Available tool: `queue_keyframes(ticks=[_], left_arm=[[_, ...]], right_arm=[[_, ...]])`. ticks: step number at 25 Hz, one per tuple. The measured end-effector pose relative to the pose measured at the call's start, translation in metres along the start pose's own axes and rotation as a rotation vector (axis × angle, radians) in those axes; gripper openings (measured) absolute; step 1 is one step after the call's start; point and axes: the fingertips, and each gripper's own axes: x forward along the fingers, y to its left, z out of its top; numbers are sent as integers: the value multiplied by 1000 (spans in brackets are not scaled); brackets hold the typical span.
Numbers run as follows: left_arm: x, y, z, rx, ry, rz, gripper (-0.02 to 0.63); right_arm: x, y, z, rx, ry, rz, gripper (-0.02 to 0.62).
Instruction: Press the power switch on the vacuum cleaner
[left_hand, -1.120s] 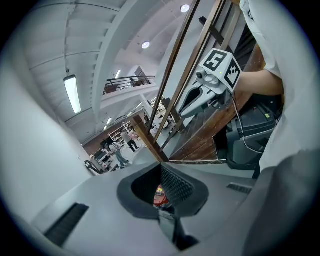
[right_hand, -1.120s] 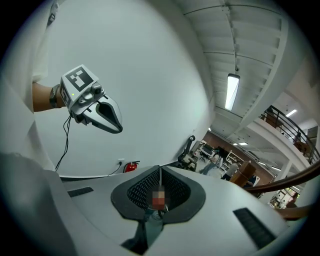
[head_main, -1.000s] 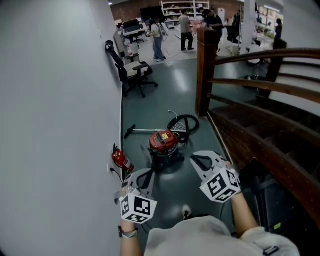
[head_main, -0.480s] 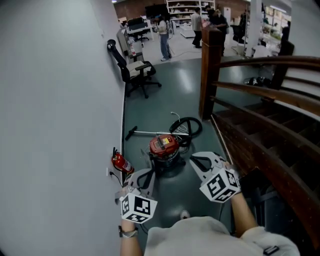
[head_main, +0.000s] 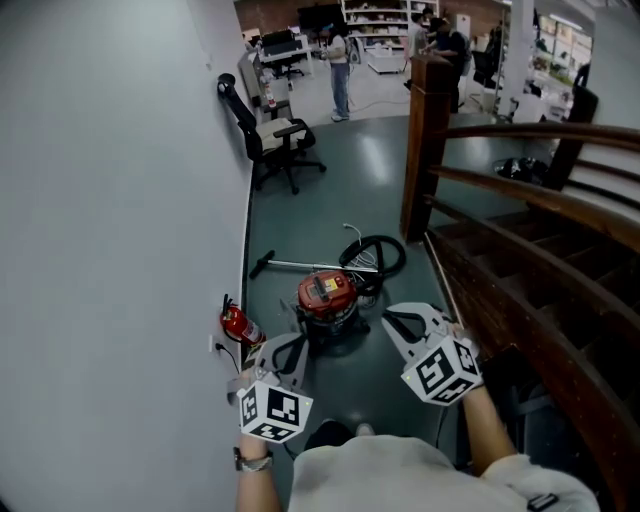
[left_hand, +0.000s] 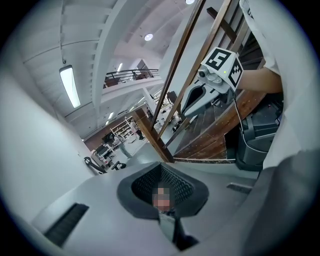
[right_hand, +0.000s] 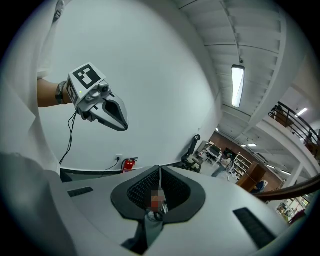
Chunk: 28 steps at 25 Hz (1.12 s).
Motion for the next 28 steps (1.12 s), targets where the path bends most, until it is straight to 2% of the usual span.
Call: queue_keyframes(ticks=[9, 16, 28], left_arm=[[38, 13, -7, -17, -16, -27, -2], [82, 53, -13, -12, -35, -55, -2], [159, 126, -44, -14, -6, -111, -2]], right_arm=[[21, -18, -23, 26, 40, -14, 31], [61, -48, -31, 38, 69, -42, 31], [144, -107, -38, 55, 93, -108, 31]])
